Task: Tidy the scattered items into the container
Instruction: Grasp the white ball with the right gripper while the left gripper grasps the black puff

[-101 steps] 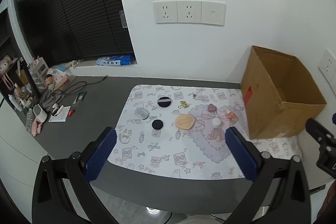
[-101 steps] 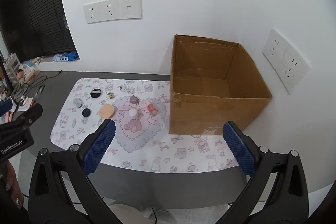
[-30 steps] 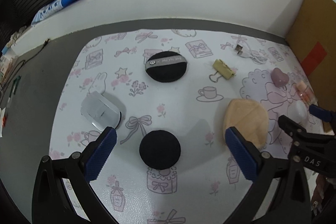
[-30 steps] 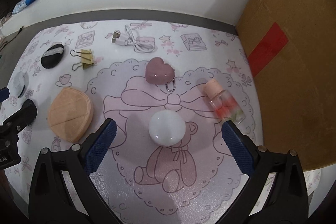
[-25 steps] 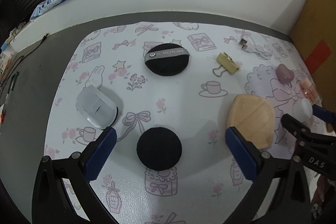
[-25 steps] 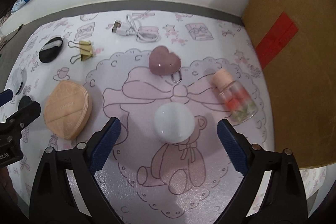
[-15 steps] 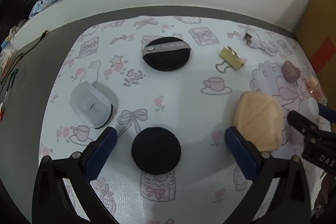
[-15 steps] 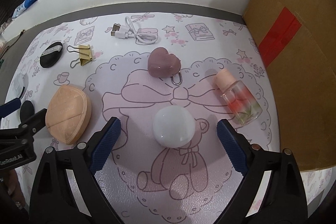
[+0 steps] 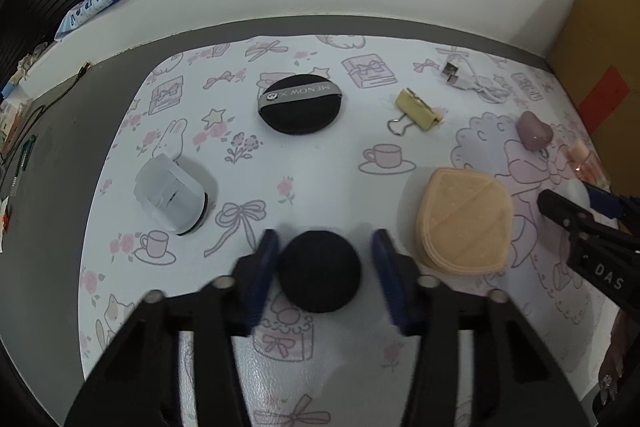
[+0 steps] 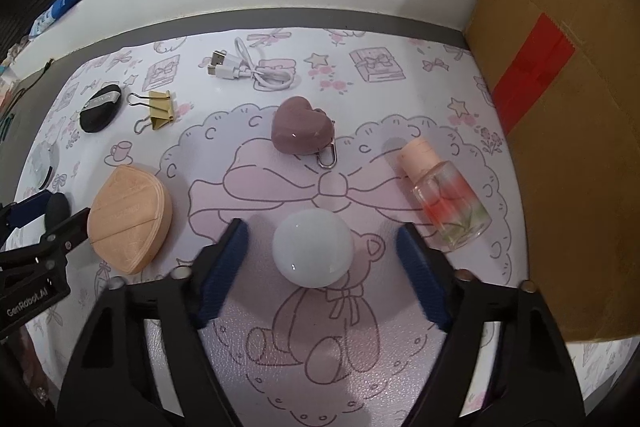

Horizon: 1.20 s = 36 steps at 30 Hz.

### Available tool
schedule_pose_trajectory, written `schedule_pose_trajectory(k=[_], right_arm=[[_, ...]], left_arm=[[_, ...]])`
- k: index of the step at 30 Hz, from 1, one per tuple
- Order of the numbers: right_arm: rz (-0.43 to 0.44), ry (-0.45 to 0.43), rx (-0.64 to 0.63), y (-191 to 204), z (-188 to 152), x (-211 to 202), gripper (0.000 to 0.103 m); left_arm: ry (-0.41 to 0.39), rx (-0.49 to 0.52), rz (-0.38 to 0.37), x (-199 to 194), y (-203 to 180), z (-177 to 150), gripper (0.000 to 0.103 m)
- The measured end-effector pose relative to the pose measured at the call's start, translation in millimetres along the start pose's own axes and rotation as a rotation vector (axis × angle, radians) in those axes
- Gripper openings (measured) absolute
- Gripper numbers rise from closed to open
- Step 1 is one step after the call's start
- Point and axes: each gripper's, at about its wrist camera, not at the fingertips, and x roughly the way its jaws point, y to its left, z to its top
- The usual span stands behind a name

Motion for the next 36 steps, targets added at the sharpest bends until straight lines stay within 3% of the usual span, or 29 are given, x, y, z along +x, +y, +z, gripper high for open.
schedule_pose_trajectory(k=[6,11,26,36], right_arm=[[0.013,-0.016,-0.051,8.6,0.7,-3.7,0.037],[0.019,-0.022,-0.046,11.0,-1.1,-6.5,0.037],[0.025,-0.055,0.005,5.0,-2.0,-13.9,0.036],[0.029,-0.085,0.022,-5.1,5.9,-59.0,0.036]], left_arm=[[0.010,-0.008,0.003,-2.2,-0.5,-0.8,0.031],[0.015,-0.011,0.004,-2.1,3.0,-1.5,0.026],[-0.002,-0.008,0.047,-16.6,8.1,5.4,0.026],[-0.047,0.003,0.049,-68.1,1.1,27.4,0.026]])
